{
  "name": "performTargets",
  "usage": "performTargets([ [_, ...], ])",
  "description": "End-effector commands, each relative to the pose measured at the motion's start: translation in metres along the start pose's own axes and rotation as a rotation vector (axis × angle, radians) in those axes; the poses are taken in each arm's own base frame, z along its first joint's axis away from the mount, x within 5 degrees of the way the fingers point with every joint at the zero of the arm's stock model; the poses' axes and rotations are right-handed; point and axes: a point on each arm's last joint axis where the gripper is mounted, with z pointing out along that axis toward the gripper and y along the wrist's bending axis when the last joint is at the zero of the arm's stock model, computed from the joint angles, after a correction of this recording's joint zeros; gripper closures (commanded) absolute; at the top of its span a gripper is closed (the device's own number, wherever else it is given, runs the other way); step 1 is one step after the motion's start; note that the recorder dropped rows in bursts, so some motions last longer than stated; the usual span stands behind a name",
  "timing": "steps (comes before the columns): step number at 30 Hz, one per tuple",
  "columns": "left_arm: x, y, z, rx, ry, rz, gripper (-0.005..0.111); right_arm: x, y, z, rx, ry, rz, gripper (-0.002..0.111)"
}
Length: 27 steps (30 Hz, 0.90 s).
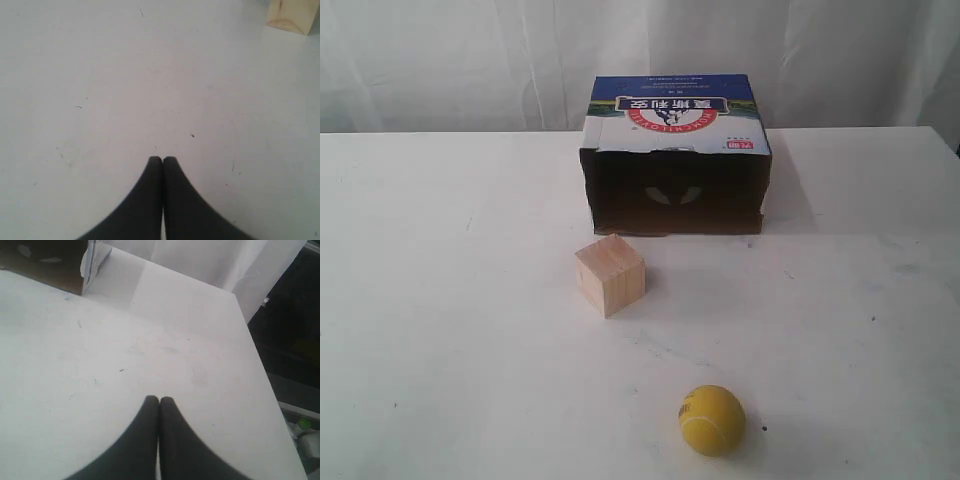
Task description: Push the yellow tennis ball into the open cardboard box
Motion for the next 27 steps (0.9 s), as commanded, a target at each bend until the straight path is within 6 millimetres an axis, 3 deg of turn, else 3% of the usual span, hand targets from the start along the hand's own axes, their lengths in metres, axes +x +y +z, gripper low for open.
performTargets([
  [1, 0.003, -0.001, 0.0, 0.006, 0.019, 0.003, 0.107, 0.001, 0.0, 0.0, 0.008, -0.006, 0.005, 0.108],
  [14, 0.003, -0.001, 0.0, 0.006, 0.019, 0.003, 0.107, -0.002, -0.001, -0.001, 0.011, -0.021, 0.006, 0.108],
  [19, 0.003, -0.001, 0.0, 0.006, 0.019, 0.003, 0.107, -0.069, -0.024, -0.031, 0.062, -0.202, 0.028, 0.108],
  [24, 0.003, -0.001, 0.0, 0.006, 0.019, 0.003, 0.107, -0.111, -0.036, -0.06, 0.021, -0.219, 0.215, 0.108],
  [27, 0.003, -0.001, 0.0, 0.006, 0.019, 0.003, 0.107, -0.129, -0.036, -0.067, -0.063, -0.24, 0.366, 0.108],
])
